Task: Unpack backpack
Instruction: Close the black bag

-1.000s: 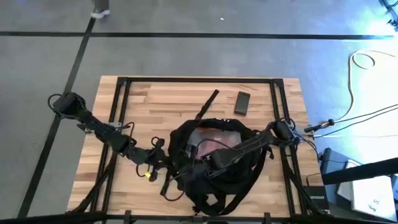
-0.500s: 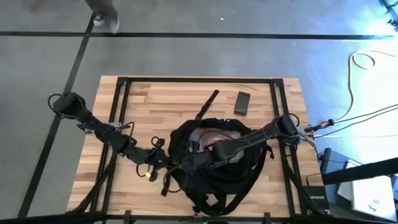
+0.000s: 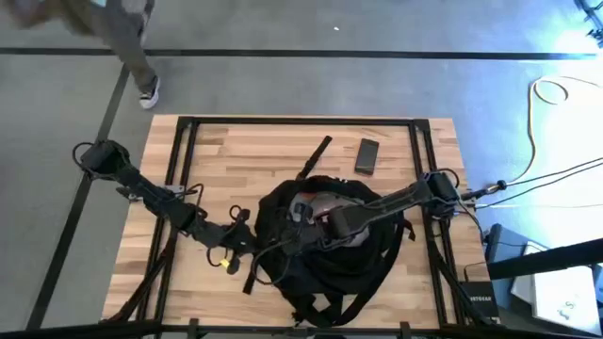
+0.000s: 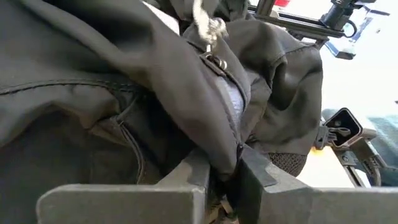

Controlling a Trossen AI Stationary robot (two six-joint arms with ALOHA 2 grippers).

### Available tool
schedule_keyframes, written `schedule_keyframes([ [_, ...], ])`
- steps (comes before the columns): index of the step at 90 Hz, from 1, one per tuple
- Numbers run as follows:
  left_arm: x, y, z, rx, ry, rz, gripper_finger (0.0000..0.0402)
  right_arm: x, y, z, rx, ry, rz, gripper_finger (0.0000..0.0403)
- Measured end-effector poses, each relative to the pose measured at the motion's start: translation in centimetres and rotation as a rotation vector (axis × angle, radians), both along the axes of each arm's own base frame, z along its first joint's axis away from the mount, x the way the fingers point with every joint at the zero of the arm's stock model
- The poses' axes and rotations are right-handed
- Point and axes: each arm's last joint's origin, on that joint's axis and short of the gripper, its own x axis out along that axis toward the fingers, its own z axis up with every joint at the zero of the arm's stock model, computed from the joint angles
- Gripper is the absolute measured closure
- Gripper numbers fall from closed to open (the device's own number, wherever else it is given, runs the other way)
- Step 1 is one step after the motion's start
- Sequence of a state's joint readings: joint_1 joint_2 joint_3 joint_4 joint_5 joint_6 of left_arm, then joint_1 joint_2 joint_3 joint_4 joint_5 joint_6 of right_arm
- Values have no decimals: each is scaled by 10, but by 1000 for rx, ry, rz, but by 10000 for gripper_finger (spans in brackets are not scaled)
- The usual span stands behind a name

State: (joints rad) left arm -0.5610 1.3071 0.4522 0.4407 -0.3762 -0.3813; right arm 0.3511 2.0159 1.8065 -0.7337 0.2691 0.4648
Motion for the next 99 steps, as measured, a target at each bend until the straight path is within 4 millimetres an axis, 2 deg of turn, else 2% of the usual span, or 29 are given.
schedule_keyframes([
  [20, -1, -1, -2, -7, 22, -50, 376, -12, -10, 17, -36, 8, -33, 403],
  [39, -1, -4, 1, -51, 11, -109, 376, -15, -17, 15, -70, 46, -88, 403],
  [49, 0, -4, 3, -58, 5, -108, 375, -11, -8, 19, -19, -18, -46, 402],
  [61, 0, -5, 4, -53, -5, -111, 375, -11, 12, 25, -58, -95, 119, 395],
  [70, 0, -5, 4, -54, -6, -131, 375, -11, 25, 11, -215, -52, 220, 384],
  [77, 0, -6, 4, -50, -1, -157, 375, -12, 26, -2, -301, 21, 279, 378],
  [90, -1, -7, 4, -65, 14, -210, 375, -11, 20, 4, -315, 10, 281, 377],
  [99, -2, -9, 3, -92, 33, -284, 375, -4, 14, -10, -262, 55, 317, 364],
])
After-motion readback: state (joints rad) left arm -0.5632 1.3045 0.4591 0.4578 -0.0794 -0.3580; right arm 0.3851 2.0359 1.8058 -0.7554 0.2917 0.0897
